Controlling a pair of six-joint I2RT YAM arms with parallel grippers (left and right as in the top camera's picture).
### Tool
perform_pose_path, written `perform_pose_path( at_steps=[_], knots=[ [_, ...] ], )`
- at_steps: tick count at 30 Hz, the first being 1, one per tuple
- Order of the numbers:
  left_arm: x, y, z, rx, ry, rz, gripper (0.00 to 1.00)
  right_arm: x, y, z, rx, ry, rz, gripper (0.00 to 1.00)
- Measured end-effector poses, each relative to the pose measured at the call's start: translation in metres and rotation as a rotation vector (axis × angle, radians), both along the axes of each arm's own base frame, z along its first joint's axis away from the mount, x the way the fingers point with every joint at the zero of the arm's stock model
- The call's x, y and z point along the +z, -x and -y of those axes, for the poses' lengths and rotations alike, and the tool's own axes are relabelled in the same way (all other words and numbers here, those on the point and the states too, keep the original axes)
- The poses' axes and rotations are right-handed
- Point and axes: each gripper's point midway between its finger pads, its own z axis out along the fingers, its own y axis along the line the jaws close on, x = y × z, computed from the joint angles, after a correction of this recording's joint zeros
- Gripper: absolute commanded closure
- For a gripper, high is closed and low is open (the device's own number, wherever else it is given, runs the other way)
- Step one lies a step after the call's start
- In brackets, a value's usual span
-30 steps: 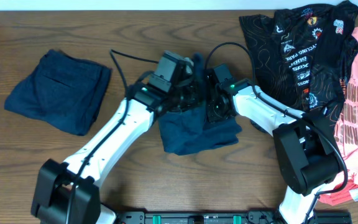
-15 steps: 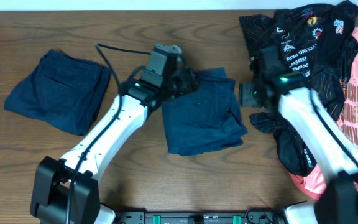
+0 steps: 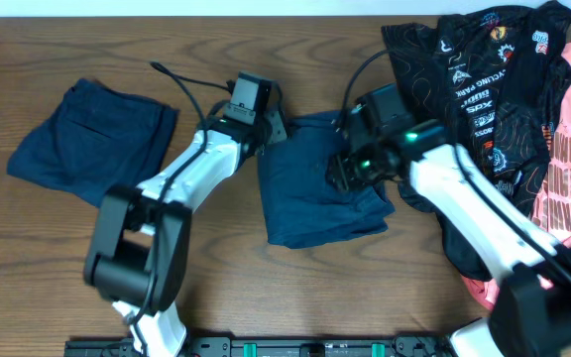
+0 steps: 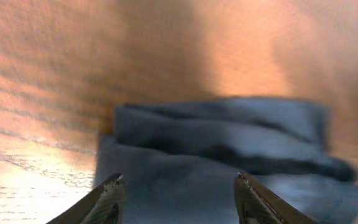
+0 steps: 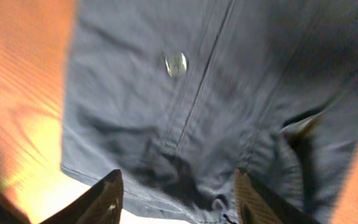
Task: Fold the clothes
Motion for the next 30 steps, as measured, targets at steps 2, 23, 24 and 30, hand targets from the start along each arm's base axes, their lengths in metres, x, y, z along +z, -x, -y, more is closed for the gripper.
perform_pose_path(
  at_steps=[2,23,24,30],
  knots=[
    [-0.017,0.006,-0.001,-0.014,-0.017,-0.047,0.43,-0.024,0.009,-0.001,0.009,0.032,-0.083,0.48],
    [-0.036,0.163,-0.03,-0.121,-0.11,-0.708,0.26,-0.091,-0.048,0.068,-0.167,0.385,0.014,0.2],
    [-0.032,0.156,-0.029,-0.124,-0.103,-0.666,0.18,-0.091,-0.049,0.071,-0.166,0.397,0.018,0.2],
    [0.002,0.089,-0.013,-0.19,-0.044,-0.306,0.02,-0.086,-0.048,0.078,-0.155,0.434,0.023,0.18]
  ],
)
